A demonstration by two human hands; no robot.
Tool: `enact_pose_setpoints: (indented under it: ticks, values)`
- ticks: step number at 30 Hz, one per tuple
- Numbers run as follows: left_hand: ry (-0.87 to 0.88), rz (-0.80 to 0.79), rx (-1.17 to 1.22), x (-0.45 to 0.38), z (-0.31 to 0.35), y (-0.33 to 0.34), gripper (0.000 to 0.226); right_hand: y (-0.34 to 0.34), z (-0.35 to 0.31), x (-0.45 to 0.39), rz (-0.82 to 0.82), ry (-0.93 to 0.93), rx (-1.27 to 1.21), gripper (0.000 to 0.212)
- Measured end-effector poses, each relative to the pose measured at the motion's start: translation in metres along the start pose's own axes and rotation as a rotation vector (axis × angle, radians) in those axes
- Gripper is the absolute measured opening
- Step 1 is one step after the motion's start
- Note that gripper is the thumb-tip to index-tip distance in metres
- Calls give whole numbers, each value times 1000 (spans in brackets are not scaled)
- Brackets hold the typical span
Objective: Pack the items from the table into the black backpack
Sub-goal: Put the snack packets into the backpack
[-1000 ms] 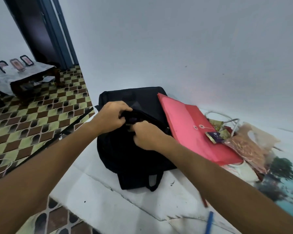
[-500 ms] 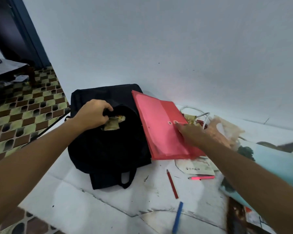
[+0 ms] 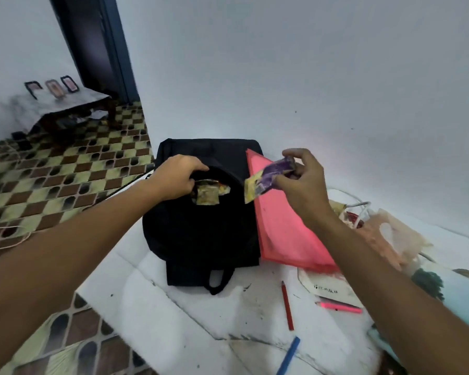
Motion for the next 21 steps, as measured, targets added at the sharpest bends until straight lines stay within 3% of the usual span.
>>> enact_pose_setpoints:
  ticks: [3,6,8,9,12,14,15,17,19,21]
  values:
    - [28,24,10,-1,-1,-11,49,45,-13,16,-76,-249,75,46]
    - [96,51,37,-6,-4,-19,48,99,1,27,-6,-836,564,33]
    - [152,64,54,-11,-11,-28,46,138,23,11,36,-966,790,26]
    - [180,75,67,-12,-10,-29,46,148,32,3,-5,-912,881,28]
    - [257,81,104,-18,-17,-38,47,183,50,-27,-364,-494,1141,53]
    - [278,73,117,-21,-21,-40,47,197,62,-41,-657,-304,1132,61]
    - [279,70,128,-23,-24,-42,47,204,61,-46,-720,-251,1048,61]
    - [277,69,167,-26,-27,-43,47,205,51,-60,-638,-115,760,43]
    - [282,61,205,-27,-29,-44,47,202,41,-64,-491,157,273,29]
    - [288,56,220,-28,-31,-44,48,202,42,-69,-369,238,29,25]
Point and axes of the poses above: each hand's wrist, its own x-axis away from the middle knuckle, its own y-axis out of the palm, z = x × y, the point moved 2 cm from there along -x, towards the middle knuckle, and after that the axes turned 12 degrees about x, right-handed, at the moved point
